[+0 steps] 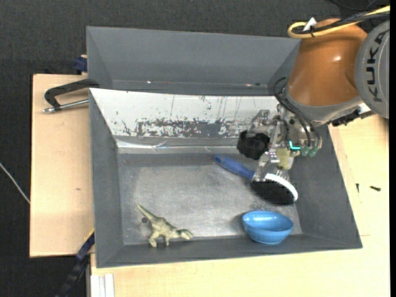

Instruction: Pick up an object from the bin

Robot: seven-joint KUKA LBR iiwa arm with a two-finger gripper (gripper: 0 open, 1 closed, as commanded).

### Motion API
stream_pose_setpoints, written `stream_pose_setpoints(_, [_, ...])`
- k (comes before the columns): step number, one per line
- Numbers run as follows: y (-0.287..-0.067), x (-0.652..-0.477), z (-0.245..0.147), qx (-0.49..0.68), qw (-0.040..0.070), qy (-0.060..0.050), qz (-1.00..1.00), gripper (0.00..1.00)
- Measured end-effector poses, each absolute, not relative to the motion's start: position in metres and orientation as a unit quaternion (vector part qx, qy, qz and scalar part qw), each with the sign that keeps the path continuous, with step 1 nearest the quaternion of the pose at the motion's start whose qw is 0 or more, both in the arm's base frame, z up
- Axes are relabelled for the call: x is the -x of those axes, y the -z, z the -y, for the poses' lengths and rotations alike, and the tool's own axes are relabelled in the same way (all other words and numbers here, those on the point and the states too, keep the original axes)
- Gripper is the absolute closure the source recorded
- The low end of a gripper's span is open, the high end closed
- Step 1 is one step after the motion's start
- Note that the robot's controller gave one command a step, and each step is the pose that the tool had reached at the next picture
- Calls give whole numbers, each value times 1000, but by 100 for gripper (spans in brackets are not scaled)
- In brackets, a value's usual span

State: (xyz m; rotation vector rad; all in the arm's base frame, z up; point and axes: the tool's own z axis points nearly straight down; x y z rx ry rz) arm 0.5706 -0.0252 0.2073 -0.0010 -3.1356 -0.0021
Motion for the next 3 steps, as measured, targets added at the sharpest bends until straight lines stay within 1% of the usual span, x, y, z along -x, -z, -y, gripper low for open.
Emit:
stream_pose_setpoints(1, [-94,-574,50,-76,-11,-3,997,0])
stream_pose_setpoints(2, [-95,-577,50,-75,-16,-3,997,100])
stream_pose_setpoints(3, [-253,-528,96,-203,-6,-2,979,100])
